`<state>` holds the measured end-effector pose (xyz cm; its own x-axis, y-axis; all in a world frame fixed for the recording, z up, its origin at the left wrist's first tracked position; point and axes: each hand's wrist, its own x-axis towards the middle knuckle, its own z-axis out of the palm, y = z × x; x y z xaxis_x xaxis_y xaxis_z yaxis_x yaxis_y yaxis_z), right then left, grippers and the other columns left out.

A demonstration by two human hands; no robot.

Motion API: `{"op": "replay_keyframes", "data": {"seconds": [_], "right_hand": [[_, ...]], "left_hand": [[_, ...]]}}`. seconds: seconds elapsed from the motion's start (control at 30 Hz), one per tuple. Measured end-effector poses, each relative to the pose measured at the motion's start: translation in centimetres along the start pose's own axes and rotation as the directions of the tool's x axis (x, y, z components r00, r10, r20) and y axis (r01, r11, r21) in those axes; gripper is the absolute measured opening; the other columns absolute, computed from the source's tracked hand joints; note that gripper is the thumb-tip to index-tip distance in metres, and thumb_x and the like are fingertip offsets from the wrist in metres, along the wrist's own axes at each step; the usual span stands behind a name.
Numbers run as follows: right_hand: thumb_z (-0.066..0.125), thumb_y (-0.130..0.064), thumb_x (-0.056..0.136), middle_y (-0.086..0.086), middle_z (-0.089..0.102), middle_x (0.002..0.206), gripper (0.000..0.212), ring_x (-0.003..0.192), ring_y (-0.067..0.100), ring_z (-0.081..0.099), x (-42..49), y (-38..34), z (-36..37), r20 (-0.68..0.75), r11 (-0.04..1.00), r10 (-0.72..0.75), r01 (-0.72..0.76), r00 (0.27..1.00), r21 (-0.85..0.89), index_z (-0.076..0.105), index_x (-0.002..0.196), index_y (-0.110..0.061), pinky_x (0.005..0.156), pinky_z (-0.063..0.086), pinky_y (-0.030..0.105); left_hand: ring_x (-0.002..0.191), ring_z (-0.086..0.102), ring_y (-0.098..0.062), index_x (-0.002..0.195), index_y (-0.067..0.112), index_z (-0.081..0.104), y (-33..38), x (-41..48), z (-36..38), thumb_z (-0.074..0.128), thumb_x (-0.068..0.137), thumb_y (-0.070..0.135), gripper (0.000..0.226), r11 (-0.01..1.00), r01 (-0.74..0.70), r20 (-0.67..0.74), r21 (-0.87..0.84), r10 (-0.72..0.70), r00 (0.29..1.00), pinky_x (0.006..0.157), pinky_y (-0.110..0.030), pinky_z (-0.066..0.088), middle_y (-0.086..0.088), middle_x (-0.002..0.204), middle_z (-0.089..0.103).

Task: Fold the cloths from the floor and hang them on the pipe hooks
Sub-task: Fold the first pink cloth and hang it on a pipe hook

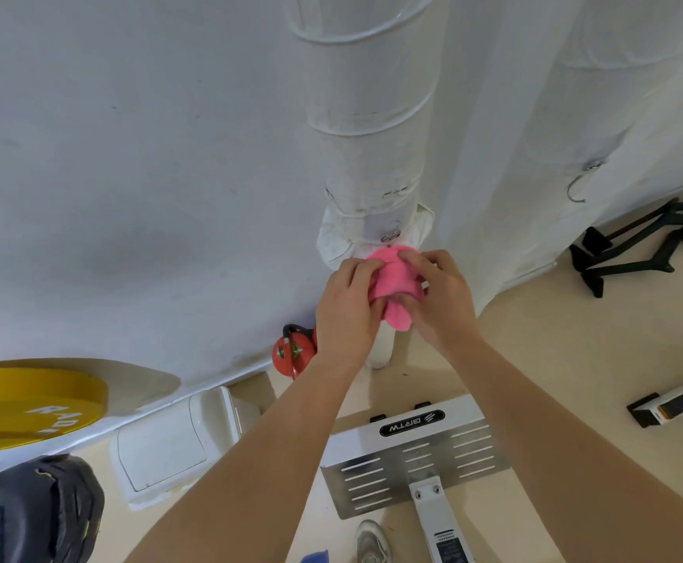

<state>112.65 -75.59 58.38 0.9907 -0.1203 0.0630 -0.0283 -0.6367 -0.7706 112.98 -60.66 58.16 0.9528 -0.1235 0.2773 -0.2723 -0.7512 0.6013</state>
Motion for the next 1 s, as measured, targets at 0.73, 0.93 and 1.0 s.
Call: {"op": "replay_keyframes", "data": {"seconds": [0.73,0.93,1.0], "right_hand": [[0.079,-0.032,0.074,-0.003,0.029,0.147,0.080,0.124,0.023,0.046,-1.6,-2.4,-2.8,0.083,0.974,0.031,-0.011,0.996,-0.225,0.041,0.144,-0.033,0.093,0.050,0.036],[0.079,-0.032,0.074,-0.002,0.031,0.146,0.080,0.131,0.024,0.040,-2.0,-3.3,-3.4,0.036,0.971,0.016,-0.007,0.999,-0.237,0.040,0.144,-0.030,0.089,0.043,0.032],[0.076,-0.032,0.076,-0.003,0.032,0.146,0.077,0.132,0.022,0.038,-2.2,-3.9,-3.9,0.033,0.971,0.022,-0.014,0.999,-0.241,0.040,0.144,-0.030,0.090,0.045,0.034]], "left_hand": [[0.109,0.050,-0.013,0.124,0.025,0.059,2.0,-0.4,-4.0,0.069,0.081,0.032,0.045,1.000,0.017,0.137,0.022,-0.020,0.990,0.078,-0.026,0.049,0.003,0.123,0.051],[0.106,0.052,-0.016,0.122,0.021,0.058,2.0,-0.6,-4.5,0.068,0.084,0.035,0.041,1.000,0.025,0.123,-0.002,-0.025,0.992,0.078,-0.031,0.052,0.001,0.121,0.052],[0.105,0.052,-0.016,0.121,0.022,0.059,2.2,-0.8,-4.9,0.068,0.086,0.038,0.040,0.999,0.037,0.112,-0.004,-0.037,0.993,0.077,-0.033,0.052,0.002,0.120,0.052]]}}
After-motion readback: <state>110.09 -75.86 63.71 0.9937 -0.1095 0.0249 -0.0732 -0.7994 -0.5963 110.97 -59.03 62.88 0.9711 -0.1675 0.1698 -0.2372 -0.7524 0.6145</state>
